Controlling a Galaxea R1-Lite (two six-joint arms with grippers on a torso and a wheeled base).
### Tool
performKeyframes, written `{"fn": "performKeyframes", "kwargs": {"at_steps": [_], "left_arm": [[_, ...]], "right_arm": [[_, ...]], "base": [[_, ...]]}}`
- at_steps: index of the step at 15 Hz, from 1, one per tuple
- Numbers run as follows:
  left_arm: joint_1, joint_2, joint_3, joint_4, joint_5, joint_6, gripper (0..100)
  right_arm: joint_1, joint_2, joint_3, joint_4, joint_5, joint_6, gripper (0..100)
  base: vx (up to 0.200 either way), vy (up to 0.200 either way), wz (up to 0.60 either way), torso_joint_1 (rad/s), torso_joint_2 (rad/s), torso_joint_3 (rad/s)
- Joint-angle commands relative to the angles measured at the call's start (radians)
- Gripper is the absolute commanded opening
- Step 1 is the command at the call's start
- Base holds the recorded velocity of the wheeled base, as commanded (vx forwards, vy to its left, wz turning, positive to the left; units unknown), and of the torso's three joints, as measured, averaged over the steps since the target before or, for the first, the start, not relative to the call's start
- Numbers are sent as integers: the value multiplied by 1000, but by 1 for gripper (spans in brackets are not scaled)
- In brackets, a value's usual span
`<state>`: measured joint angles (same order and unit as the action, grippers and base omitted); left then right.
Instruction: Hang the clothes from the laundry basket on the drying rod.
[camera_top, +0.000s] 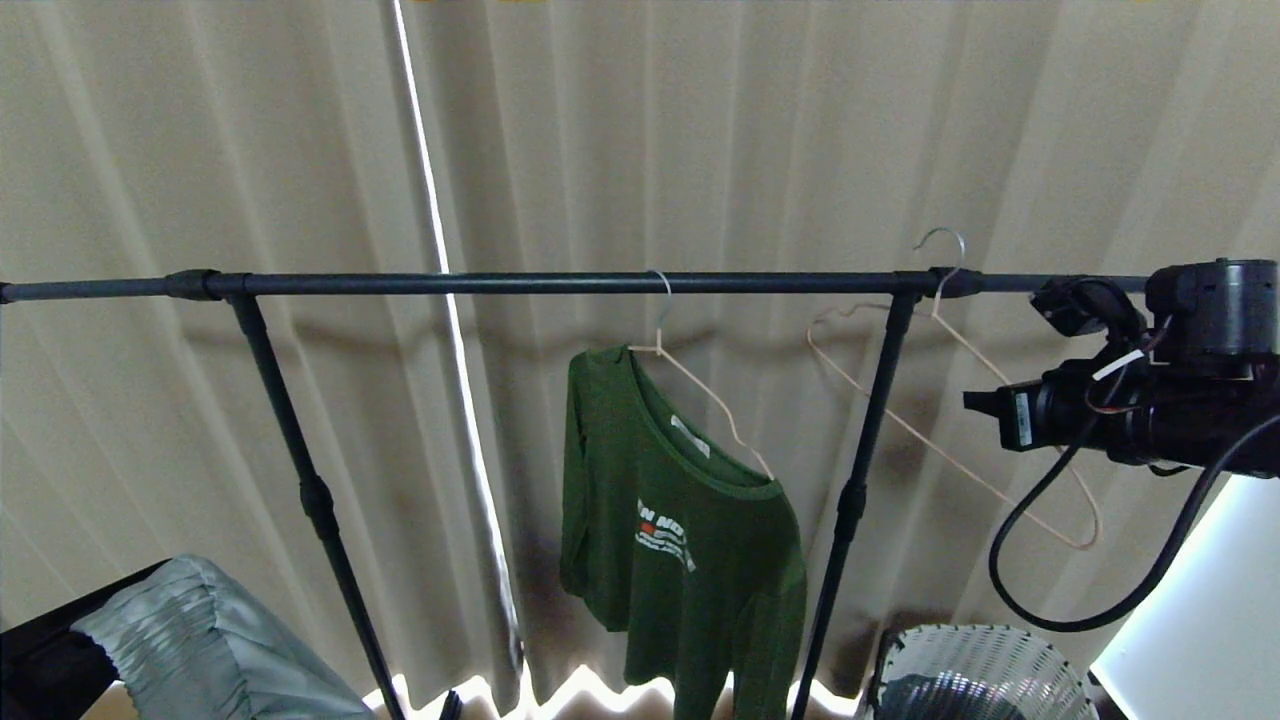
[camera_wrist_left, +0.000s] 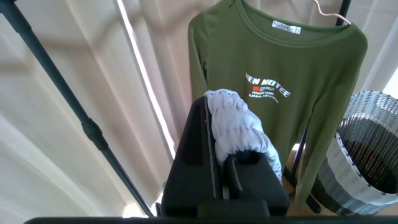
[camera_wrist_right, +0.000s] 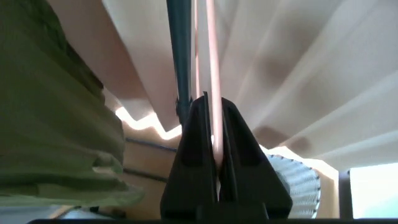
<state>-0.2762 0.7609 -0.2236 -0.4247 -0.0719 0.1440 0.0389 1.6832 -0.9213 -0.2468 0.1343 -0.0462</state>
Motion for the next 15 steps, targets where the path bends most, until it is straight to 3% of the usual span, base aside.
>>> {"fn": "performKeyframes", "kwargs": {"at_steps": [1, 6, 9, 15], "left_arm": [[0, 2, 0, 0, -2, 0, 0], [0, -5, 6, 0, -2, 2, 0], [0, -11, 7, 0, 0, 8, 0], [2, -12, 10, 0, 0, 29, 0]], "right_arm": [[-2, -56, 38, -32, -2, -1, 0], [-11, -169, 265, -239, -13, -6, 0], [-40, -247, 354, -244, -15, -8, 0], [-40, -165, 314, -247, -16, -8, 0]], "base": [[0, 0, 0, 0, 0, 0], [0, 0, 0, 0, 0, 0], [0, 0, 0, 0, 0, 0], [0, 0, 0, 0, 0, 0]]}}
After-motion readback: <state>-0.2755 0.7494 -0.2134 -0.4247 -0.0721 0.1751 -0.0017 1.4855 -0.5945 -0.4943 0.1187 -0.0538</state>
